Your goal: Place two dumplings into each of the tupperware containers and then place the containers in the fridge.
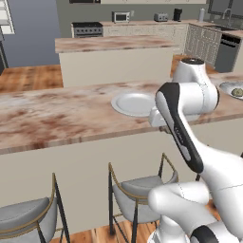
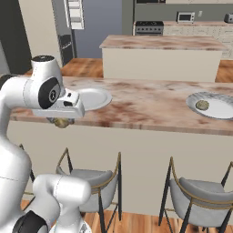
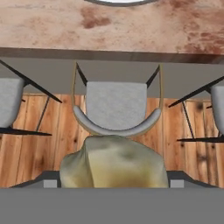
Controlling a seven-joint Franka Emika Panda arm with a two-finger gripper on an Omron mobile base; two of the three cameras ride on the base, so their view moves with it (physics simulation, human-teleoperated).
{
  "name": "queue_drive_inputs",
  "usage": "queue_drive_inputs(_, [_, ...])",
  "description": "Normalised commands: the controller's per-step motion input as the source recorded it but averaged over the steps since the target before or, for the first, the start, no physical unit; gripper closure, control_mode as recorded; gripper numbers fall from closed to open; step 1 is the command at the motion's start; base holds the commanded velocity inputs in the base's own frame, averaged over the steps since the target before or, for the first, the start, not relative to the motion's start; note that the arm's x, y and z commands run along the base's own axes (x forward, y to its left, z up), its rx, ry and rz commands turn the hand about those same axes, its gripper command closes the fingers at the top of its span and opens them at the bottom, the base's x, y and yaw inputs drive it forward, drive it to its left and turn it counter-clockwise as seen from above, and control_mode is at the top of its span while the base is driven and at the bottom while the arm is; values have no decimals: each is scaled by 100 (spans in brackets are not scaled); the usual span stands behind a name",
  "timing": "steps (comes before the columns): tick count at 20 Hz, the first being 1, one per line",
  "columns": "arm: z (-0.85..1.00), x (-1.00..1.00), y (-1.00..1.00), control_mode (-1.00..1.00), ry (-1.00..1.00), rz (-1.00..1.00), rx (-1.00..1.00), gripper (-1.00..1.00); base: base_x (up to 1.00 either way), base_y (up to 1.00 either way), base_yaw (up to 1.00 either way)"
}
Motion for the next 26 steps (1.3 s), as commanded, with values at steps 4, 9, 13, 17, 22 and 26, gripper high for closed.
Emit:
queue_drive_inputs(4, [58, 0, 0, -100, 12, 1, 0, 100, 0, 0, 0])
queue_drive_inputs(9, [41, -31, 0, -100, 17, 0, 0, 100, 0, 0, 0])
queue_drive_inputs(13, [0, -45, 0, -100, 16, 0, 0, 100, 0, 0, 0])
queue_drive_inputs(17, [0, -29, 0, -100, 10, 0, 0, 100, 0, 0, 0])
queue_drive_inputs(22, [0, -7, 0, 100, 0, 0, 0, 100, -16, -14, 0])
queue_drive_inputs(26, [0, 0, 0, 100, 0, 0, 0, 100, -33, -93, -3])
